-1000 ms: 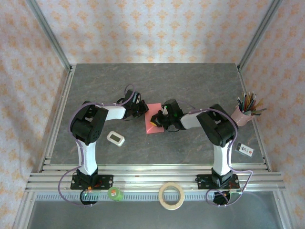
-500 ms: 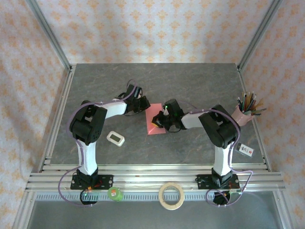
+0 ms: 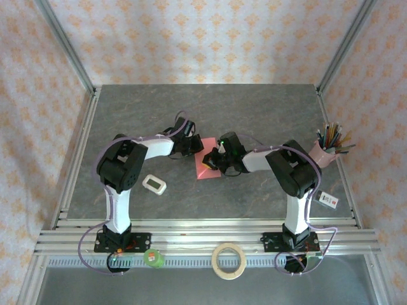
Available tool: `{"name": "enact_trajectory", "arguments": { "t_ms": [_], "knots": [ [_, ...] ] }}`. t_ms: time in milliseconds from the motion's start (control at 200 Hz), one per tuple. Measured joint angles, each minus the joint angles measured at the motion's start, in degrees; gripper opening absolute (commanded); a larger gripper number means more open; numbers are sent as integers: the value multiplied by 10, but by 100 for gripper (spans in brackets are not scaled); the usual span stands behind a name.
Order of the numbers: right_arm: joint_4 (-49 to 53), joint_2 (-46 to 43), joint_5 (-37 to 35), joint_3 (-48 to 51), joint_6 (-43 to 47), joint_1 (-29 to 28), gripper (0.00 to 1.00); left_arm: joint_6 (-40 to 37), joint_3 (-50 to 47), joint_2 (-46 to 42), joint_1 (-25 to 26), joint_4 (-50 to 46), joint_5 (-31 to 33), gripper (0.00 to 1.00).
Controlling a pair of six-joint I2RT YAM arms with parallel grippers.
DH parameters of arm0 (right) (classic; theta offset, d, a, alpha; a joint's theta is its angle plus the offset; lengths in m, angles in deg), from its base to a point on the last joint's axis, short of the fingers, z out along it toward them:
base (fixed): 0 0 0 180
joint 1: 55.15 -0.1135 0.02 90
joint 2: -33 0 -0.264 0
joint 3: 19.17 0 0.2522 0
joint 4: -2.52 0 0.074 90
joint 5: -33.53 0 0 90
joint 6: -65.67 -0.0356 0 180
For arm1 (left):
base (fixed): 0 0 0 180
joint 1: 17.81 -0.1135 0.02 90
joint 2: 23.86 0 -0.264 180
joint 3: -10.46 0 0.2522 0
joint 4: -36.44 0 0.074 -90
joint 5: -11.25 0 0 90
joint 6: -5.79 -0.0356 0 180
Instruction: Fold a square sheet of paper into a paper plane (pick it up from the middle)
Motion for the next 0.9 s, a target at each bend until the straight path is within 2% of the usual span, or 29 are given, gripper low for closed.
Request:
{"name": "enact_trajectory", "arguments": {
  "t_ms": [901],
  "knots": [
    [-33, 0, 2, 7, -9, 0, 2, 0, 0, 2, 1, 1, 0, 7]
  ]
}}
